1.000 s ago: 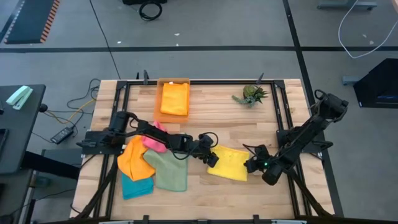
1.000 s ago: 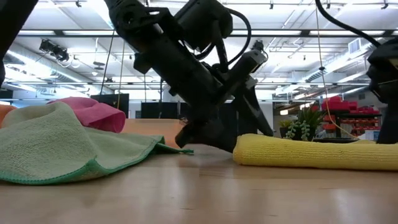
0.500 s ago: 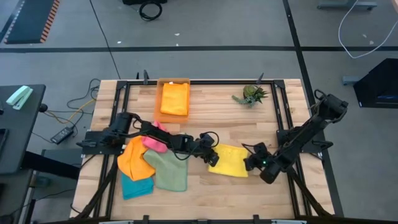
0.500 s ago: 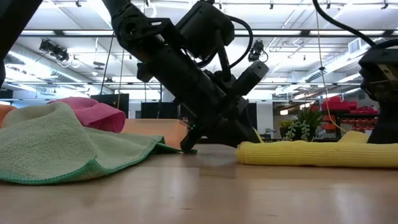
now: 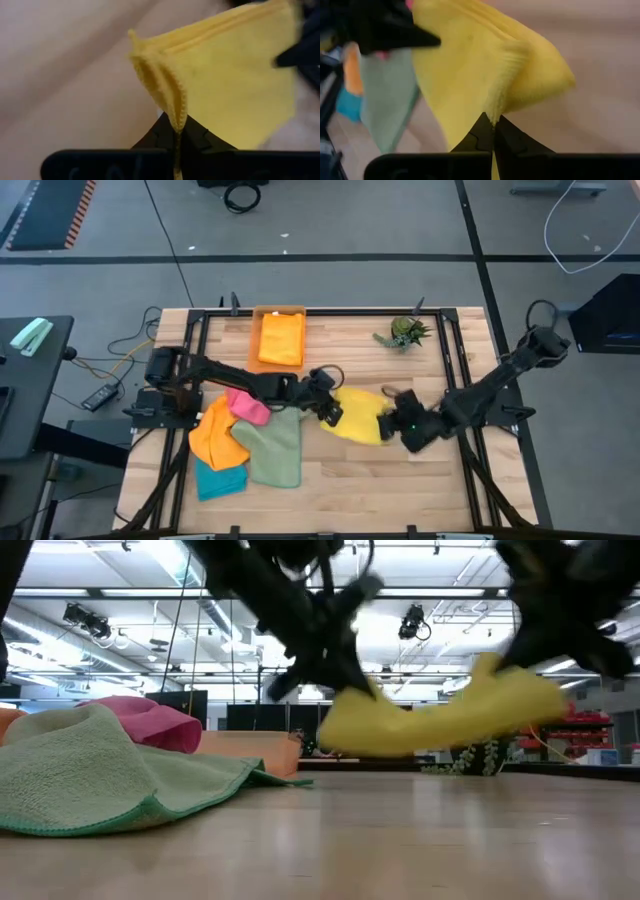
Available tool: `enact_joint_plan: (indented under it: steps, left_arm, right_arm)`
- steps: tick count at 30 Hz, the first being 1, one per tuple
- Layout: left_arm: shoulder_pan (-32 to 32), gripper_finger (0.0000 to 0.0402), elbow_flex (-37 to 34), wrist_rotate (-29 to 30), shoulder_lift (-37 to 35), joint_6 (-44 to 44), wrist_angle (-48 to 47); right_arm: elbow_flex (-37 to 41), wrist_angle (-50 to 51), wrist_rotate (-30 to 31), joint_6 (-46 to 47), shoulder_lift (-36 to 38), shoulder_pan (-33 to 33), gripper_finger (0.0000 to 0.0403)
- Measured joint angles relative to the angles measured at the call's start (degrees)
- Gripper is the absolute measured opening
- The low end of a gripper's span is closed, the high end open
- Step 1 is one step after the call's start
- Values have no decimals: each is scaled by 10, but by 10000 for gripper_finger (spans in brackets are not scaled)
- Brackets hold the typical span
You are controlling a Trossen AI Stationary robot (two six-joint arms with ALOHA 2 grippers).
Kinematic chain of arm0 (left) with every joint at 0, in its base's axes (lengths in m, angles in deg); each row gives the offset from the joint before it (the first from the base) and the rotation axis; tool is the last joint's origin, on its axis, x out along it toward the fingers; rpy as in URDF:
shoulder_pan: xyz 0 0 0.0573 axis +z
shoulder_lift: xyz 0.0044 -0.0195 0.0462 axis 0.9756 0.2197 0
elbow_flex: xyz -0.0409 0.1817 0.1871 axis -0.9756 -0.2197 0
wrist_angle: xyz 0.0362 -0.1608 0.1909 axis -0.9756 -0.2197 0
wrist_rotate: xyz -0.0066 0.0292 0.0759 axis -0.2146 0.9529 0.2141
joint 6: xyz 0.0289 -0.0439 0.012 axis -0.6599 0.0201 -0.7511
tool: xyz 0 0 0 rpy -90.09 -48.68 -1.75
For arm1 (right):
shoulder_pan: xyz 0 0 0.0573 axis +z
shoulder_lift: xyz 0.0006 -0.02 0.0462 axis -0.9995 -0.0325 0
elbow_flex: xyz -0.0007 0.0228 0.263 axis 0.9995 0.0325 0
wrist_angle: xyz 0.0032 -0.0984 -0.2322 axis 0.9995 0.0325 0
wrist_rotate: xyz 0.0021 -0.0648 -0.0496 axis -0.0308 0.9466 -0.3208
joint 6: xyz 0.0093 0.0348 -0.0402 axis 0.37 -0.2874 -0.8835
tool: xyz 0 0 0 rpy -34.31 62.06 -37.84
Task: Fold microfiber towels
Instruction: Put the yellow microfiber cloth into the orange bin
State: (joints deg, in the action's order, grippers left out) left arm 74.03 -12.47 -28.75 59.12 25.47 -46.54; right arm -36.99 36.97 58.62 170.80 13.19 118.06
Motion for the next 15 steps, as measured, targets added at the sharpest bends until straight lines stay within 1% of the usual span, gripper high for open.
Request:
enact_joint_plan:
  steps: [2,6,8,11,15]
  left_arm:
    - [12,11,1,11,-33,-12,-46]
    - [36,11,0,30,-84,-21,-128]
    - [46,11,1,45,-109,-21,-152]
    - [55,11,1,72,-133,-11,-194]
    - [55,11,1,122,-156,30,-248]
  right_arm:
    - [-29,4,-5,-71,13,-50,5]
    - [-79,-2,-55,-214,20,-161,5]
    - [-102,-1,-89,-285,15,-216,5]
    - [-139,-17,-157,-387,-6,-296,5]
    - [-194,-47,-253,-499,-55,-387,5]
